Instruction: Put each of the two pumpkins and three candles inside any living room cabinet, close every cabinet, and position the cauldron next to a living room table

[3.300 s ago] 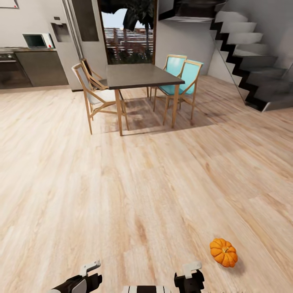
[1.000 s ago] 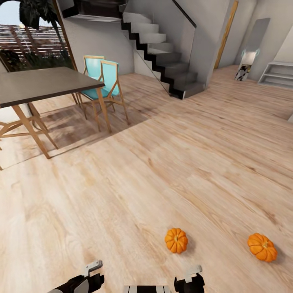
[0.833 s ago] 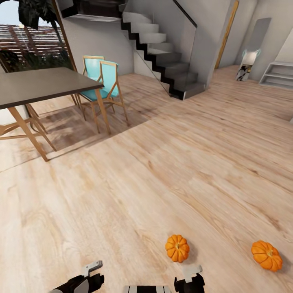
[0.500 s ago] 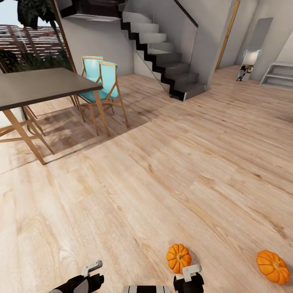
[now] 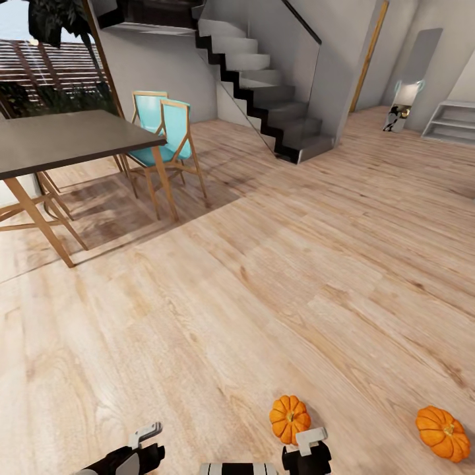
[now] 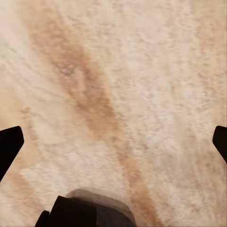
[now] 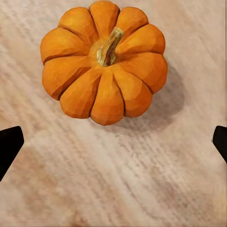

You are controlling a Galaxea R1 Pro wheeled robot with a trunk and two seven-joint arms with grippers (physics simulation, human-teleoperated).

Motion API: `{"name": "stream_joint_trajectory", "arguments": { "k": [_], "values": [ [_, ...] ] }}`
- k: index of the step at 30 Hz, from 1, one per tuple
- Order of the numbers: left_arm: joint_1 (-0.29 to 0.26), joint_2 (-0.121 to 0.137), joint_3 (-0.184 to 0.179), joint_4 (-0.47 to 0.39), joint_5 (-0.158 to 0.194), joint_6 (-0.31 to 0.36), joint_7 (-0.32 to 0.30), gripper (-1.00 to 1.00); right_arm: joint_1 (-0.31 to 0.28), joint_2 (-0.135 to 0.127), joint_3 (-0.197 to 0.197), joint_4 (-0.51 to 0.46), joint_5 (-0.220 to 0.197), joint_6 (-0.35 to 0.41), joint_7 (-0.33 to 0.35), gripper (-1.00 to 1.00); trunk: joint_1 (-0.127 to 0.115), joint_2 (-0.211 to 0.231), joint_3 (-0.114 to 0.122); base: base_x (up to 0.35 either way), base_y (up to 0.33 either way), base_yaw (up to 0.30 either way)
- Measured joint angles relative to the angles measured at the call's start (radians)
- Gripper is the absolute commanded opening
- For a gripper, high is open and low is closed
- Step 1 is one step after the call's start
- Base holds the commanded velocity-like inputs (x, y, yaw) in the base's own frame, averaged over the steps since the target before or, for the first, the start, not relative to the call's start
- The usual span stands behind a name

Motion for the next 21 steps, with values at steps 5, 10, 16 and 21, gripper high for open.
{"name": "stream_joint_trajectory", "arguments": {
  "k": [5, 10, 16, 21],
  "values": [
    [-0.015, -0.001, 0.005, -0.301, -0.001, 0.092, -0.058, 1.0, -0.131, -0.002, -0.002, -0.341, -0.014, 0.305, 0.199, 1.0, 0.0, 0.0, 0.0, 0.0, 0.0, 0.0],
    [-0.061, 0.035, 0.057, -0.594, -0.005, 0.267, -0.056, 1.0, -0.153, -0.003, -0.002, -0.54, -0.111, 0.508, 0.374, 1.0, 0.0, 0.0, 0.0, 0.0, 0.0, 0.0],
    [-0.148, 0.05, 0.157, -0.808, -0.011, 0.375, -0.055, 1.0, -0.188, -0.003, 0.001, -0.795, -0.199, 0.732, 0.455, 1.0, 0.0, 0.0, 0.0, 0.0, 0.0, 0.0],
    [-0.214, 0.053, 0.169, -0.843, -0.013, 0.396, -0.06, 1.0, -0.218, -0.001, 0.006, -0.906, -0.207, 0.854, 0.467, 1.0, 0.0, 0.0, 0.0, 0.0, 0.0, -0.002]
  ]
}}
